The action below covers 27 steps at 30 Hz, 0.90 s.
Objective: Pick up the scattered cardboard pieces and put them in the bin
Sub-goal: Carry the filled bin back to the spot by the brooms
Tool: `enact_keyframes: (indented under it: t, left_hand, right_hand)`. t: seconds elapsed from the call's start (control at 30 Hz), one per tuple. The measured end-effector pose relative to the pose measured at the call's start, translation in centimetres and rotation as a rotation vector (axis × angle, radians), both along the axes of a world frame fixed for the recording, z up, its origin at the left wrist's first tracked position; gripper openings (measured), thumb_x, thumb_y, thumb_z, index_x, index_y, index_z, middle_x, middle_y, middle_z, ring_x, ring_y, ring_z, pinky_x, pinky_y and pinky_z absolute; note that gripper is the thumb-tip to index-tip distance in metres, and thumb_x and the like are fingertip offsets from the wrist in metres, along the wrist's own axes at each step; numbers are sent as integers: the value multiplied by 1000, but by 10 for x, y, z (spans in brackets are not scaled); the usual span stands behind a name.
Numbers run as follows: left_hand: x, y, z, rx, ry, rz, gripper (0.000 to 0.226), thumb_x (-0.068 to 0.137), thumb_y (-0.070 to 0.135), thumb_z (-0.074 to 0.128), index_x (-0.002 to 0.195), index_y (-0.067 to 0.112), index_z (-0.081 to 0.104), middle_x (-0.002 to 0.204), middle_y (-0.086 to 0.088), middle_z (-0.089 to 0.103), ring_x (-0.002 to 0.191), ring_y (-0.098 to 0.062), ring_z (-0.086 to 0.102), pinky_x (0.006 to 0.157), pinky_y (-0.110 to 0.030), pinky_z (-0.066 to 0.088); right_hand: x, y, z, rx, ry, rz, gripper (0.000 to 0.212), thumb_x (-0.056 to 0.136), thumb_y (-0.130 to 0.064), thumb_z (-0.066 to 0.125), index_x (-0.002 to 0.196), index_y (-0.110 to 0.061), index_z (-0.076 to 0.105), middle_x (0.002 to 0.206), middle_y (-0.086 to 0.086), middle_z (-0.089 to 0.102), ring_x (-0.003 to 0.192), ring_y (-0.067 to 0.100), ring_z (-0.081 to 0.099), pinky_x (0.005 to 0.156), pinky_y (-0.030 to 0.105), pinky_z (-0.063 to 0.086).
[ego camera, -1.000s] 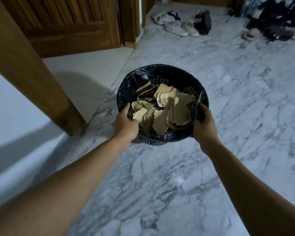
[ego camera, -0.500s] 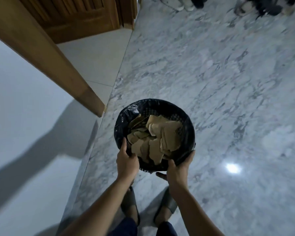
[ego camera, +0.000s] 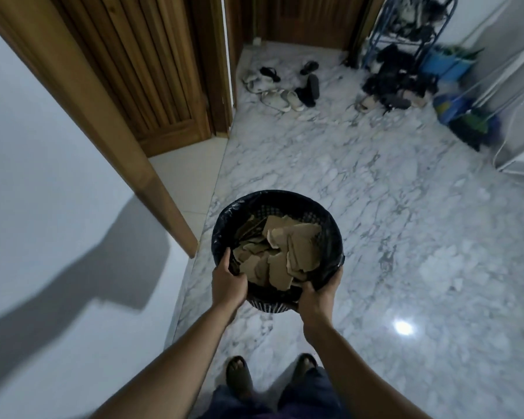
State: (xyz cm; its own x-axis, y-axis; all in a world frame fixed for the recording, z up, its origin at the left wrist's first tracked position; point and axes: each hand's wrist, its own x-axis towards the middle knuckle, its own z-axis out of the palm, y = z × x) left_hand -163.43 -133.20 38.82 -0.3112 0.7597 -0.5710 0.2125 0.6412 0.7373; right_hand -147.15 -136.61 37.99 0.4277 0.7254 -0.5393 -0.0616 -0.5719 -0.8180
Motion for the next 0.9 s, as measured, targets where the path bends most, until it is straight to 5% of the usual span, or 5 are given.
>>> enact_keyframes:
  t: [0.17,0.4,0.53,0.8,0.9]
  left_hand:
    - [13,61,27,12,-31,-129,71,92,11,52,151,40,27,118,-17,66,53,-20,56,54,-46,55]
    - [90,170,33,86,-67,-185,70,93,0,50,154,28,29,128,-8,59,54,-15,50,42,-22,38]
    - [156,247,30,90,-73,-200,70,94,0,49,153,31,28,75,3,56,49,-15,38,43,-28,30]
    - [274,379,65,184,-100,-264,63,98,11,53,154,29,28,73,-2,59,48,-12,39,36,-20,30]
    - [308,423,79,219,-208,-286,64,100,18,55,154,30,24,120,2,62,72,-7,58,47,-12,48]
  right_hand:
    - [31,43,21,102,26,-61,87,92,-9,45,143,-65,2,153,-8,34,117,32,58,84,64,55]
    - [108,143,18,184,6,-123,90,87,-12,47,140,-71,5,158,-7,31,133,33,49,89,67,51]
    - [171,212,34,214,91,-163,85,97,-1,44,145,-61,9,155,-8,33,122,32,56,70,58,60]
    - [283,339,69,251,127,-226,84,96,-2,43,143,-64,11,152,-3,40,110,36,62,66,59,59]
    - [317,386,77,283,142,-231,84,98,-3,42,140,-68,12,154,-3,37,119,39,57,68,61,59]
